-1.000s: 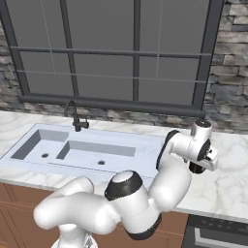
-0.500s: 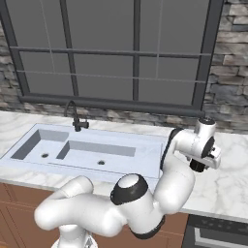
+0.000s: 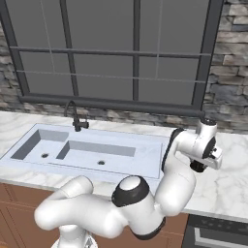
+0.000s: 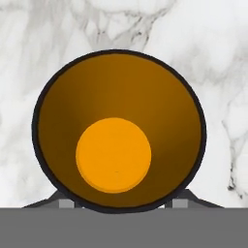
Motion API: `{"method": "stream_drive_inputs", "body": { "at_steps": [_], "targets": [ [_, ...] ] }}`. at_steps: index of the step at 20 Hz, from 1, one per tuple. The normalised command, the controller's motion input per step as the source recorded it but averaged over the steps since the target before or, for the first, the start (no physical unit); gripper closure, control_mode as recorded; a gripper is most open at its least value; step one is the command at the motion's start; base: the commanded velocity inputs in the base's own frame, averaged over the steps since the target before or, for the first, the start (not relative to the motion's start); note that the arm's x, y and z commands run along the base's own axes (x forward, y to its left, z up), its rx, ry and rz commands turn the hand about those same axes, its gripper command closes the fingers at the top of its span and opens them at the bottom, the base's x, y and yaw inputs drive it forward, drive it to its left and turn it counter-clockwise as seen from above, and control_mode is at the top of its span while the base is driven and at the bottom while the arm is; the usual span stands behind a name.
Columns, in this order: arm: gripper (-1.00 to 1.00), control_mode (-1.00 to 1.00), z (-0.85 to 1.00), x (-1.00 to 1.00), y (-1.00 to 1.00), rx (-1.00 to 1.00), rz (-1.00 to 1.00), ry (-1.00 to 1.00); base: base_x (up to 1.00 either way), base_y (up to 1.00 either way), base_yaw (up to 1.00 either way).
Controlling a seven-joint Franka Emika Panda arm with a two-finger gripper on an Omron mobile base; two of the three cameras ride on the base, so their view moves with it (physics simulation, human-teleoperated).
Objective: Pick the mug and place it in the sink. Pick the bowl and place it in the open cabinet and then close the cabinet.
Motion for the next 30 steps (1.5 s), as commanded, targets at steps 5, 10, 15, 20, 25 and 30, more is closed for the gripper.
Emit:
{"method": "stream_drive_inputs", "body": {
  "at_steps": [5,10,15,20,25,30],
  "targets": [
    [1.0,-1.0,-0.29,0.0,0.0,0.0,0.0,0.0,0.0,0.0,0.0],
    [1.0,-1.0,-0.22,-0.09,0.26,-0.06,0.02,0.0,0.0,0.0,0.0],
    [1.0,-1.0,-0.11,-0.39,0.53,-0.11,0.07,0.0,0.0,0.0,0.0],
    [1.0,-1.0,0.28,-0.28,0.41,-0.01,0.17,-0.01,0.0,0.0,0.0],
    [1.0,-1.0,0.96,-0.19,0.53,0.0,0.35,-0.01,0.0,0.0,0.0],
    [1.0,-1.0,0.67,0.0,0.53,0.0,0.47,0.0,0.0,0.0,0.0]
  ]
}}
